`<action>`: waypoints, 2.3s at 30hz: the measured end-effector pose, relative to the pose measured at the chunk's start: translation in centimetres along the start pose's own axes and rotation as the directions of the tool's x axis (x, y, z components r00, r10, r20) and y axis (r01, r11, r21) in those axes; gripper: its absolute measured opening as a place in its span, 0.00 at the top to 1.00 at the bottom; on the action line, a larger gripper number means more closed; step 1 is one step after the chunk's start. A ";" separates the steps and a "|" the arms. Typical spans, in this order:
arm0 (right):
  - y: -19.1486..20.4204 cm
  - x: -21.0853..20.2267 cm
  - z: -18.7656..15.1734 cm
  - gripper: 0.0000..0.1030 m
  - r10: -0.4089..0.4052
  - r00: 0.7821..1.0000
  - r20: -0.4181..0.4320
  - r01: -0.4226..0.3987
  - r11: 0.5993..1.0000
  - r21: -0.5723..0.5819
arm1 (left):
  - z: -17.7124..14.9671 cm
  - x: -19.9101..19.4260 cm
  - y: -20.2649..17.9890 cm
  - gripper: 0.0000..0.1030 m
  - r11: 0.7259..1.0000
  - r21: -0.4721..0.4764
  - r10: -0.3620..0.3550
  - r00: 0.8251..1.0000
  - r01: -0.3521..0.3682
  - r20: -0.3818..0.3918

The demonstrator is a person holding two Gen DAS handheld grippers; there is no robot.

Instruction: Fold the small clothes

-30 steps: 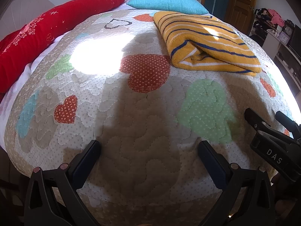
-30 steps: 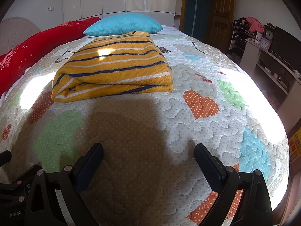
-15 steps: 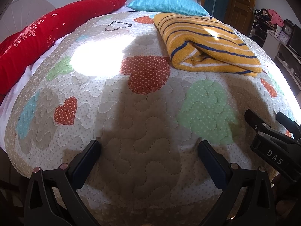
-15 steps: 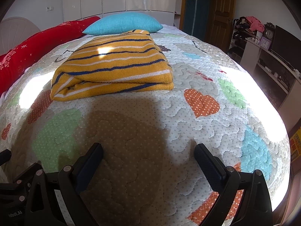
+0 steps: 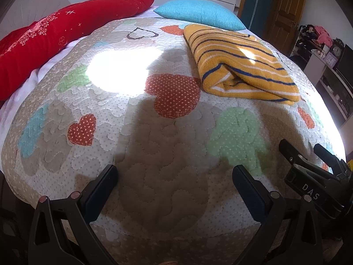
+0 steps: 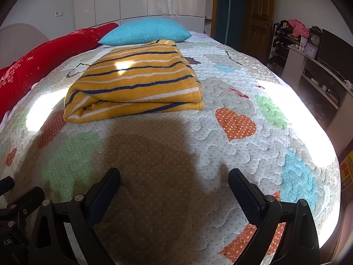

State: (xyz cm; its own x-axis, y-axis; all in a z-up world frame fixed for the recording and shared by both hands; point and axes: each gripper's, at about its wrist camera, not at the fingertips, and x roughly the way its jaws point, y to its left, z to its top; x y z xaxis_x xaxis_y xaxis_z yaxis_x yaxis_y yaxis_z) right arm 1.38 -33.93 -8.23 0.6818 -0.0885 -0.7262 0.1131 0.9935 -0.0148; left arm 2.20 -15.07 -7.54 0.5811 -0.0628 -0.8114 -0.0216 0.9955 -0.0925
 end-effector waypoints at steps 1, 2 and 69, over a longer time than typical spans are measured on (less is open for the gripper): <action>0.1 -0.1 0.0 0.03 0.002 1.000 0.004 -0.002 1.000 -0.002 | 0.0 -0.1 0.1 0.00 1.000 -0.004 -0.004 1.000 0.004 0.006; 0.1 -0.2 0.0 0.03 0.003 1.000 0.008 -0.003 1.000 -0.004 | 0.0 -0.3 0.1 0.00 1.000 -0.006 -0.009 1.000 0.010 0.012; 1.3 -0.3 -0.3 0.03 0.025 0.999 0.024 -0.024 0.999 -0.041 | -0.4 0.3 0.3 0.00 0.991 0.040 0.130 0.991 -0.130 0.020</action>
State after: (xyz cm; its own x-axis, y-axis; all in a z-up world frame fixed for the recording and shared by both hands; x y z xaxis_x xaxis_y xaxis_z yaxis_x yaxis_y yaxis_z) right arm 1.13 -32.61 -8.25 0.7013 -0.0650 -0.7099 0.0665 0.9975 -0.0257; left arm 2.05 -14.80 -8.02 0.5893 0.0682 -0.8050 -0.0645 0.9972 0.0373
